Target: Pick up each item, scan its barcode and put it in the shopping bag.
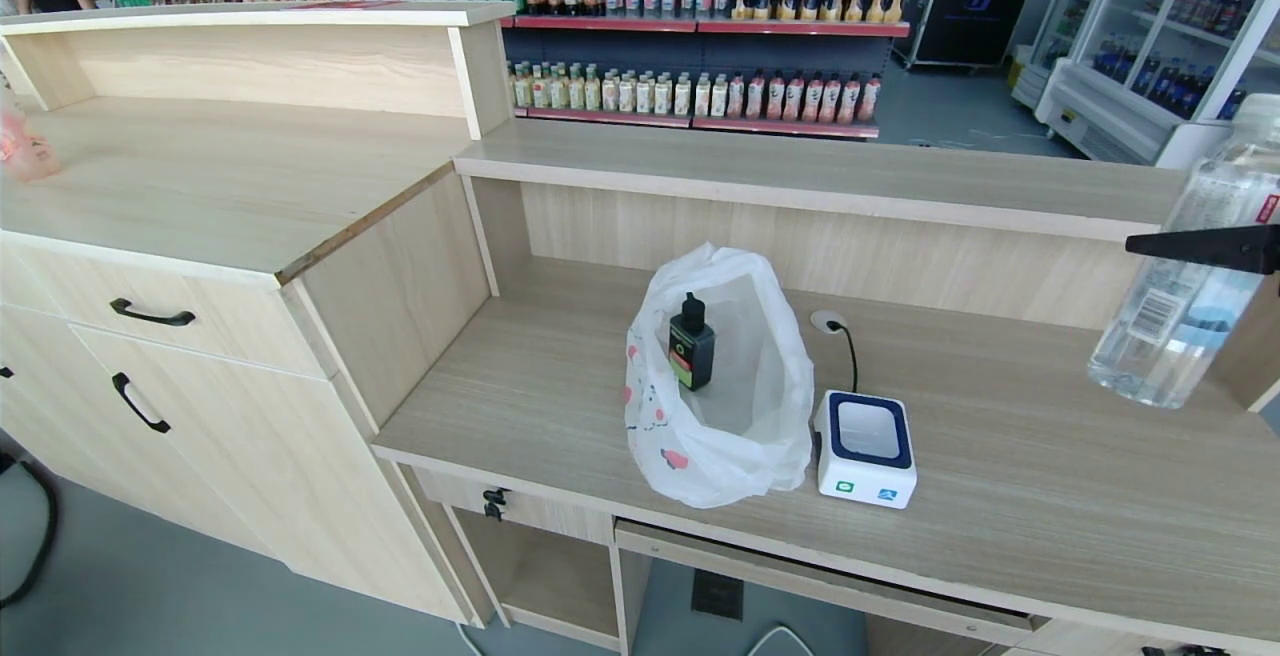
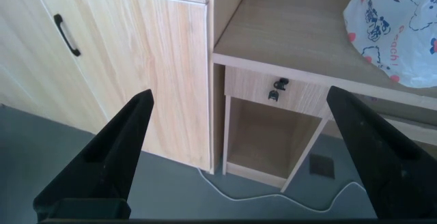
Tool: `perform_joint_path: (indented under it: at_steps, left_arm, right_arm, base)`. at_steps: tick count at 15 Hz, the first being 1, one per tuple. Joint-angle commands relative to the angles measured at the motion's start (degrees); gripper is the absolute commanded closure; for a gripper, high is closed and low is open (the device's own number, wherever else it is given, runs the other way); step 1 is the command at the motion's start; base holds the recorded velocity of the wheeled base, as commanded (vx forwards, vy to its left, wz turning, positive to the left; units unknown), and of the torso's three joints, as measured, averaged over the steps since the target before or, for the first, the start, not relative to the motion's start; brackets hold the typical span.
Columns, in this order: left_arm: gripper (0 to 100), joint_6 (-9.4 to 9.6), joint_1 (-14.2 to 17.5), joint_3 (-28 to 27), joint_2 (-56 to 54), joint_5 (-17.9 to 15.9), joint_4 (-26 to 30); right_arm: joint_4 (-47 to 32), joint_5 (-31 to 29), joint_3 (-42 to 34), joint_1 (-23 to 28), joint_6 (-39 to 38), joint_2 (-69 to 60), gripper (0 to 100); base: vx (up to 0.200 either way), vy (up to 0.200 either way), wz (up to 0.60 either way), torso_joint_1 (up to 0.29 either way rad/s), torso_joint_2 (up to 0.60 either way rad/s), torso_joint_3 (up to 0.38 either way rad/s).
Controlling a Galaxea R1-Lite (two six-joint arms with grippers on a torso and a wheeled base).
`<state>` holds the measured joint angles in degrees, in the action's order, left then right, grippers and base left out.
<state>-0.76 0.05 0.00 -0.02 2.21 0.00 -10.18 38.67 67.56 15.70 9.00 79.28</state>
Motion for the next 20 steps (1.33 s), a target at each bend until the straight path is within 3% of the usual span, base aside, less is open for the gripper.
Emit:
perform_joint_path:
  at_steps: [1, 2, 3, 4, 5, 6, 9, 14, 17, 20]
  left_arm:
    - [0, -0.04, 0.04, 0.0, 0.02, -0.01, 0.0]
    - [0, -0.04, 0.04, 0.0, 0.02, -0.01, 0.0]
    - [0, -0.04, 0.04, 0.0, 0.02, 0.08, 0.0]
    - [0, -0.04, 0.04, 0.0, 0.02, -0.01, 0.0]
    - [0, -0.04, 0.04, 0.0, 0.02, 0.08, 0.0]
    - [0, -0.04, 0.04, 0.0, 0.02, -0.01, 0.0]
    - [0, -0.04, 0.04, 0.0, 0.02, -0.01, 0.0]
    - [0, -0.04, 0.04, 0.0, 0.02, 0.08, 0.0]
    - [0, -0.04, 0.04, 0.0, 0.02, -0.01, 0.0]
    - [0, -0.04, 0.04, 0.0, 0.02, 0.08, 0.0]
  right_arm:
    - [4.11, -6.41, 0.29, -3.05, -3.99, 0.53, 100]
    - [10.18, -17.57, -0.5, -7.0, -7.06, 1.41, 100]
    - [12.73, -23.73, -1.55, -9.2, -7.06, 1.85, 100]
    - [16.16, -35.42, -4.19, -13.42, -6.01, 2.02, 100]
    - [16.77, -42.62, -5.95, -16.23, -3.81, 2.11, 100]
    - [17.12, -45.52, -7.36, -17.81, -1.61, 2.02, 100]
    - [23.8, -45.79, -10.61, -23.52, -0.38, 1.94, 100]
    - [31.62, -45.61, -12.19, -29.41, 0.85, 3.34, 100]
    - [31.8, -45.52, -12.45, -29.68, 0.58, 4.13, 100]
    - [35.67, -44.56, -16.32, -27.74, 0.67, 7.56, 100]
  base:
    - [0.0, 0.0, 0.0, 0.0, 0.0, 0.0]
    - [0.0, 0.0, 0.0, 0.0, 0.0, 0.0]
    - [0.0, 0.0, 0.0, 0.0, 0.0, 0.0]
    - [0.0, 0.0, 0.0, 0.0, 0.0, 0.0]
    - [0.0, 0.0, 0.0, 0.0, 0.0, 0.0]
    - [0.0, 0.0, 0.0, 0.0, 0.0, 0.0]
    - [0.0, 0.0, 0.0, 0.0, 0.0, 0.0]
    - [0.0, 0.0, 0.6, 0.003, 0.0, 0.001]
    - [0.0, 0.0, 0.6, 0.002, 0.0, -0.001]
    - [0.0, 0.0, 0.0, 0.0, 0.0, 0.0]
